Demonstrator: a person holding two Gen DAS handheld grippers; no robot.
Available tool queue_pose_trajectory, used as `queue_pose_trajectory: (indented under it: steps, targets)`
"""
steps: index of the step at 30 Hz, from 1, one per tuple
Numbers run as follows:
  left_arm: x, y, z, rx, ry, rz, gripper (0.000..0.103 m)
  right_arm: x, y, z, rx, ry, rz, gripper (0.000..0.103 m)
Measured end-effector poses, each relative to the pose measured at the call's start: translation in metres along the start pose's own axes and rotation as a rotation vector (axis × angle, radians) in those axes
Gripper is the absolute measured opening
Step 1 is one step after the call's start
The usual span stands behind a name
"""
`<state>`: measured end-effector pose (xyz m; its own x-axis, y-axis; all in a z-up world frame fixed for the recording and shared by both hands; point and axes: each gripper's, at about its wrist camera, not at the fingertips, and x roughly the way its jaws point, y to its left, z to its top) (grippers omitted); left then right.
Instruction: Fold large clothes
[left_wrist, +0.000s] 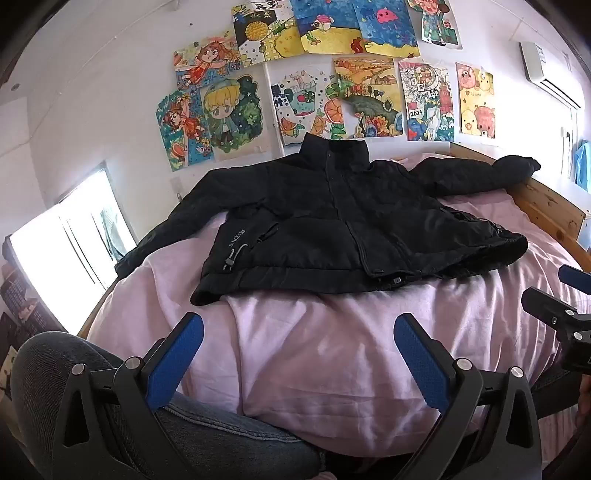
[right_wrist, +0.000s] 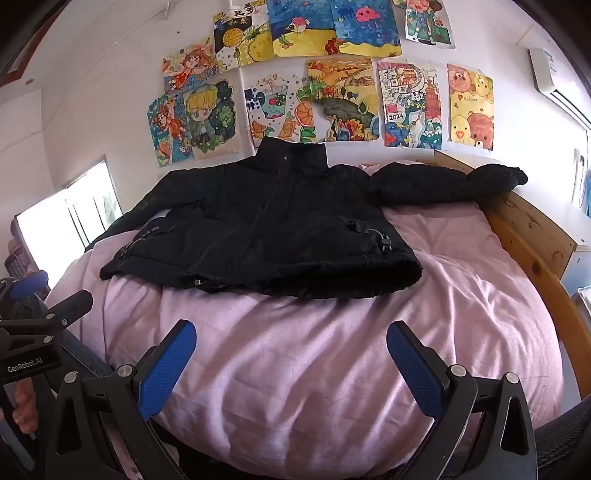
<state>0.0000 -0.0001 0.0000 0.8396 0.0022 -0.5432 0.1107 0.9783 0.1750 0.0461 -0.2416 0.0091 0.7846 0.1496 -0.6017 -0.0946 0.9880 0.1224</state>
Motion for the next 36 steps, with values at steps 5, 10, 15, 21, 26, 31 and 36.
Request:
queue_pose_trajectory:
  steps: [5, 10, 15, 21, 26, 31, 36]
  targets:
    - [0.0, -0.0001, 0.0, -0.001, 0.003, 0.0, 0.101, 0.0, -0.0004, -0.0002, 0.003, 0.001, -0.004, 0.103]
    - [0.0001, 0.0, 0.0, -0.002, 0.004, -0.002, 0.101, 0.0008, -0.0008, -0.0003, 0.002, 0.006, 0.0, 0.103]
    - [0.0, 0.0001, 0.0, -0.003, 0.005, -0.004, 0.101, 0.0011, -0.0013, -0.0005, 0.003, 0.007, 0.001, 0.103]
    - [0.0001, -0.0001, 0.0, -0.003, 0.007, -0.005, 0.101, 0.0013, -0.0016, -0.0007, 0.005, 0.008, 0.001, 0.103]
    - [0.0, -0.0006, -0.0001, -0.002, 0.006, -0.006, 0.101, 0.0015, -0.0017, -0.001, 0.006, 0.009, 0.0, 0.103]
    - [0.0001, -0.001, -0.0002, -0.003, 0.006, -0.007, 0.101, 0.0016, -0.002, -0.0011, 0.007, 0.009, 0.001, 0.103]
    - [0.0002, -0.0007, -0.0001, -0.004, 0.008, -0.008, 0.101, 0.0022, -0.0027, -0.0011, 0.009, 0.011, 0.002, 0.103]
